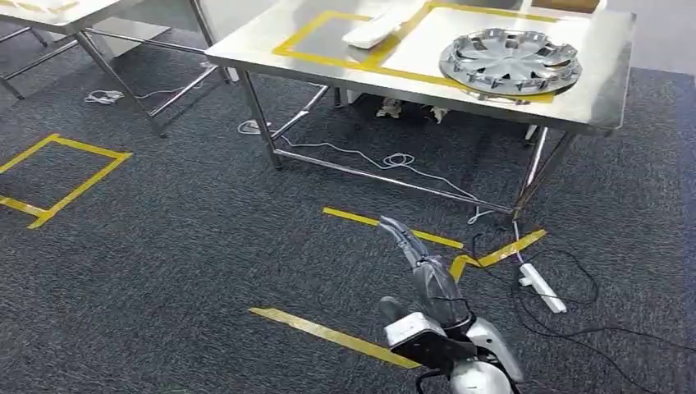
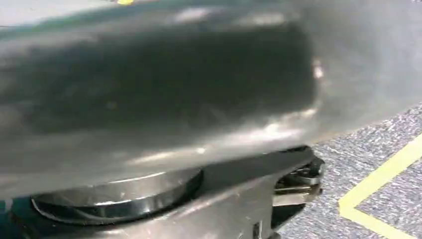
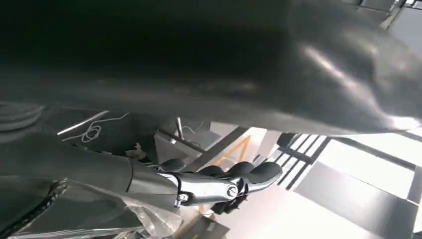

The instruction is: Take the parts from the cabinet and place them on the table.

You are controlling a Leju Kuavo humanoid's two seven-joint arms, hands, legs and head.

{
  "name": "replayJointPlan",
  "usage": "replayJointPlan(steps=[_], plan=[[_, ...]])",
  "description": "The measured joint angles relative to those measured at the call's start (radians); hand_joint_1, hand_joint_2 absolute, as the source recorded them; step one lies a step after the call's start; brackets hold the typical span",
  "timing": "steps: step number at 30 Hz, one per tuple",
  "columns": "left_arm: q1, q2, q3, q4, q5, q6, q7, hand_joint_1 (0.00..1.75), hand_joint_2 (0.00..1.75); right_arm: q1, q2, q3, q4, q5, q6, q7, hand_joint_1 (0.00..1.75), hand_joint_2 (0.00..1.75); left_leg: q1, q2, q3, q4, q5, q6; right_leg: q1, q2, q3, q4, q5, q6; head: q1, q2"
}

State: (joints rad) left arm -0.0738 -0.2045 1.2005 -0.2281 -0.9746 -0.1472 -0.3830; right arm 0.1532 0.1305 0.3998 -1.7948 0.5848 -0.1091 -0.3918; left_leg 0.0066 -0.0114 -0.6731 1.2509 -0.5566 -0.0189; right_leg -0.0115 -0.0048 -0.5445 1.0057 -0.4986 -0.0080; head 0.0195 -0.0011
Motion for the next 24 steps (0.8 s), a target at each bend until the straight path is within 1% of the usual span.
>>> replayJointPlan(steps=[1,2,3,4,5,6,7,8,9,10,11,12,15,16,18,19,24], plan=[[0.0,0.001,0.0,0.0,0.0,0.0,0.0,0.0,0.0,0.0,0.0,0.0,0.0,0.0,0.0,0.0,0.0,0.0,0.0,0.0,0.041,-0.086,0.049,0.005,0.0,0.0,0.003,0.0,-0.001,0.001,0.0,0.0],[-0.001,0.002,0.0,0.0,0.0,0.0,0.0,0.0,0.0,0.0,0.0,0.0,0.0,0.0,0.0,0.0,0.0,0.0,-0.001,0.003,0.083,-0.176,0.092,0.011,0.0,0.0,0.005,0.0,-0.003,0.003,0.0,0.0],[-0.001,0.003,0.0,0.0,-0.002,0.0,0.0,0.0,0.0,0.0,0.0,0.0,0.0,0.0,0.0,0.0,0.0,0.0,-0.007,0.009,0.105,-0.218,0.087,0.018,0.004,0.0,0.004,0.001,-0.005,0.007,0.001,0.0],[-0.003,0.003,0.0,0.0,-0.003,0.0,0.0,0.0,0.0,0.0,0.0,0.0,0.0,0.0,0.0,0.0,0.0,0.0,-0.009,0.008,0.11,-0.239,0.083,0.022,0.007,0.001,-0.001,0.005,-0.005,0.011,0.0,0.0],[-0.004,0.003,0.0,0.0,-0.003,0.0,0.0,0.0,0.0,0.0,0.0,0.0,0.0,0.0,0.0,0.0,0.0,0.0,-0.009,0.008,0.104,-0.237,0.08,0.024,0.007,-0.001,-0.006,0.004,-0.003,0.017,0.002,0.0],[-0.002,0.003,0.0,0.0,-0.003,0.0,0.0,0.0,0.0,0.0,0.0,0.0,0.0,0.0,0.001,0.0,0.0,0.0,-0.01,0.007,0.103,-0.237,0.08,0.024,0.006,-0.003,-0.006,0.001,-0.002,0.02,0.002,0.0],[0.002,0.003,0.0,0.0,-0.003,0.0,0.0,0.0,0.0,-0.002,0.001,0.0,0.0,0.0,0.001,0.0,0.0,0.0,-0.01,0.006,0.104,-0.242,0.082,0.028,0.006,-0.004,-0.003,-0.003,0.0,0.026,0.002,0.0],[0.003,0.002,0.0,0.0,-0.003,0.0,0.0,0.0,0.0,-0.003,0.002,0.0,0.0,0.0,0.002,0.001,0.0,0.0,-0.006,0.006,0.111,-0.253,0.088,0.026,0.009,-0.005,0.0,-0.004,-0.009,0.025,0.0,0.0],[0.002,0.002,0.0,0.0,-0.003,0.0,-0.001,0.0,0.0,-0.005,0.003,0.0,0.0,-0.001,0.002,0.0,0.0,0.0,-0.005,0.005,0.111,-0.256,0.089,0.023,0.012,-0.003,0.003,-0.014,0.005,-0.017,0.007,0.0],[0.001,0.001,0.0,0.0,-0.003,0.0,-0.001,0.0,0.0,-0.009,0.003,0.0,0.001,0.0,0.006,0.001,0.0,0.0,-0.006,0.005,0.11,-0.256,0.089,0.023,0.012,-0.004,0.004,-0.011,0.0,-0.032,0.009,0.0],[0.0,0.0,0.0,0.0,-0.003,0.0,-0.001,0.0,0.0,-0.009,0.003,0.0,0.001,-0.001,0.006,0.002,0.0,0.0,-0.007,0.005,0.112,-0.256,0.088,0.023,0.012,-0.004,0.005,-0.012,0.003,-0.029,0.007,0.0],[0.001,-0.001,0.0,0.0,-0.003,0.0,0.0,0.0,0.0,-0.009,0.003,0.0,0.001,-0.001,0.006,0.002,0.0,0.0,-0.009,0.005,0.111,-0.255,0.088,0.025,0.011,-0.004,0.005,-0.013,0.003,-0.029,0.008,0.0],[0.0,-0.001,0.0,0.0,-0.003,0.0,0.0,0.0,0.0,-0.01,0.003,0.0,0.002,-0.001,0.008,0.002,0.0,0.0,-0.013,0.005,0.111,-0.254,0.087,0.028,0.007,-0.004,0.005,-0.017,0.007,-0.02,0.008,0.0],[0.0,-0.001,0.0,0.0,-0.003,0.0,-0.001,0.0,0.0,-0.011,0.003,0.0,0.002,-0.001,0.008,0.002,0.0,0.0,-0.014,0.005,0.111,-0.254,0.088,0.03,0.006,-0.004,0.006,-0.018,0.009,-0.011,0.008,0.0],[0.0,-0.001,0.001,0.0,-0.003,0.0,0.0,0.0,0.0,-0.012,0.003,0.0,0.003,0.0,0.009,0.002,0.0,0.0,-0.015,0.005,0.11,-0.253,0.087,0.032,0.002,-0.004,0.008,-0.022,0.01,0.021,0.008,0.0],[0.0,-0.001,0.001,0.0,-0.003,0.0,0.0,0.0,0.0,-0.013,0.003,0.0,0.003,0.0,0.009,0.003,0.0,0.0,-0.016,0.005,0.11,-0.253,0.087,0.033,0.001,-0.004,0.008,-0.022,0.009,0.027,0.007,0.0],[0.0,-0.001,0.002,0.0,-0.003,0.0,0.003,0.0,0.0,-0.017,0.003,0.0,0.011,-0.001,0.01,0.003,0.0,0.0,-0.016,0.005,0.11,-0.253,0.089,0.035,0.001,-0.004,0.007,-0.022,0.01,0.028,0.007,0.0]])
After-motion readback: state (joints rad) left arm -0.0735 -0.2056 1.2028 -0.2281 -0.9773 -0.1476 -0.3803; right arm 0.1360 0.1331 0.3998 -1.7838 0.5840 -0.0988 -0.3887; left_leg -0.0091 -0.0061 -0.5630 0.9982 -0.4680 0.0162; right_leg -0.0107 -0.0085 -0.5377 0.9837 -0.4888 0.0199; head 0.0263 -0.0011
